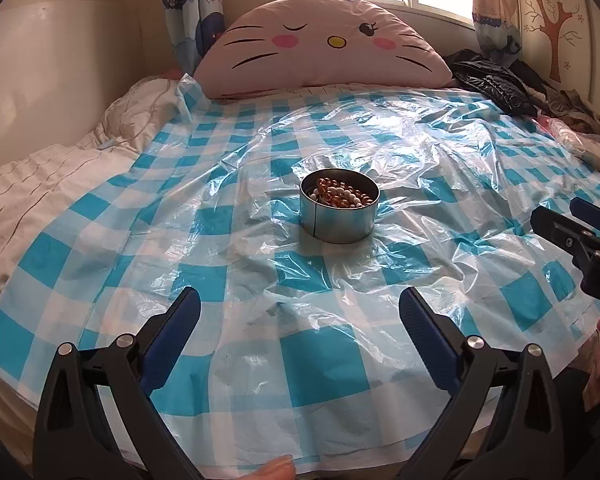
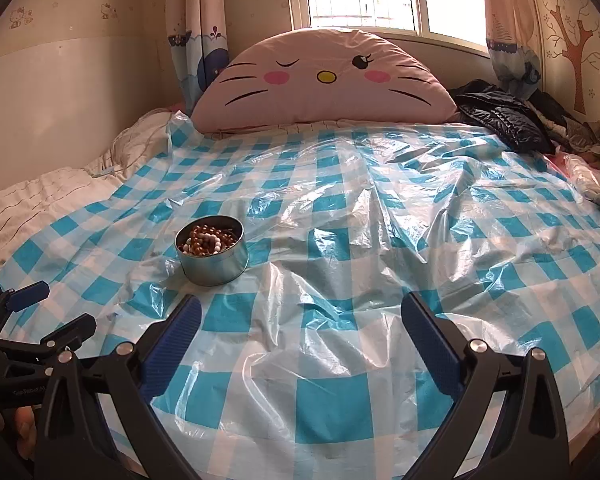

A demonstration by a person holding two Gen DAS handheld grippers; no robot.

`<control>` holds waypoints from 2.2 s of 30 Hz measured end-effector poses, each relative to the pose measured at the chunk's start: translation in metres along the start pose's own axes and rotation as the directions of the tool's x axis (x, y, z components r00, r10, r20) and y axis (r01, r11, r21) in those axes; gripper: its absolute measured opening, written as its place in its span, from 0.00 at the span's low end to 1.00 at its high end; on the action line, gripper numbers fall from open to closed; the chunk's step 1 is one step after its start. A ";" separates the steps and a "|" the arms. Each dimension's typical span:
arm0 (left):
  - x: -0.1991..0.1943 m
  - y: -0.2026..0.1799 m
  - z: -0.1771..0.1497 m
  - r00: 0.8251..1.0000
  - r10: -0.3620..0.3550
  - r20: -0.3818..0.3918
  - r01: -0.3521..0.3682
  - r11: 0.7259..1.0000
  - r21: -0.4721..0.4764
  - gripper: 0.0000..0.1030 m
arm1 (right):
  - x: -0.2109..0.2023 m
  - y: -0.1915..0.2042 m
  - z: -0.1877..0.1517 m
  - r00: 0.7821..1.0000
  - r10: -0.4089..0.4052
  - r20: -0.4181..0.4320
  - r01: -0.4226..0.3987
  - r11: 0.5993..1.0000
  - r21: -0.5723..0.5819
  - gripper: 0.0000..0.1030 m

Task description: Organize jewelry

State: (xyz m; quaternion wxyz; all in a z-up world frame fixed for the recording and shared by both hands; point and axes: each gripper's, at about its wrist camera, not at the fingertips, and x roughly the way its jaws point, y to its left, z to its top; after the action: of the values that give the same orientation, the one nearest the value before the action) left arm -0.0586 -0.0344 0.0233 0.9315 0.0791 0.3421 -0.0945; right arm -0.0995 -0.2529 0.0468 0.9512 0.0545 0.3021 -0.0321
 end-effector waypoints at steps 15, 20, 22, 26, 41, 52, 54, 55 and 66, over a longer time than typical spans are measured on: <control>-0.007 0.001 -0.001 0.999 0.013 0.032 -0.012 1.000 -0.009 0.93 | -0.010 0.004 -0.001 0.999 -0.021 0.047 0.022 1.000 -0.017 0.93; -0.007 0.001 -0.001 0.999 0.009 0.032 -0.008 1.000 -0.015 0.93 | -0.010 0.003 -0.001 0.999 -0.020 0.042 0.020 1.000 -0.015 0.93; -0.006 0.002 0.001 1.000 -0.003 0.019 0.003 1.000 -0.016 0.93 | -0.010 0.003 -0.001 0.999 -0.019 0.042 0.020 1.000 -0.013 0.93; -0.007 0.003 0.006 0.999 -0.021 0.024 0.022 1.000 -0.023 0.93 | -0.010 0.003 0.000 0.998 -0.021 0.051 0.021 1.000 -0.006 0.93; 0.001 0.007 0.008 1.000 0.021 0.017 -0.020 0.998 -0.065 0.93 | -0.010 0.005 0.000 0.998 -0.022 0.051 0.022 1.000 -0.008 0.93; 0.006 0.004 0.010 0.998 0.062 -0.018 -0.063 0.997 -0.049 0.93 | -0.010 0.006 0.000 0.998 -0.023 0.051 0.024 1.000 -0.014 0.93; 0.007 0.006 0.012 0.998 0.049 -0.029 -0.051 0.997 -0.052 0.93 | -0.010 0.007 0.000 0.998 -0.024 0.051 0.025 1.000 -0.013 0.93; 0.009 0.007 0.012 0.998 0.045 -0.040 -0.047 0.998 -0.050 0.93 | -0.010 0.007 0.000 0.998 -0.024 0.050 0.024 1.000 -0.014 0.93; 0.014 0.009 0.008 0.996 0.050 -0.068 -0.054 0.997 -0.057 0.93 | -0.009 0.007 -0.001 0.998 -0.023 0.051 0.023 1.000 -0.010 0.93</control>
State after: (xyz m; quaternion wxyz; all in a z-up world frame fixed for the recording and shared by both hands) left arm -0.0414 -0.0288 0.0207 0.9237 0.0638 0.3734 -0.0576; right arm -0.1070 -0.2459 0.0521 0.9584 0.0450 0.2785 -0.0429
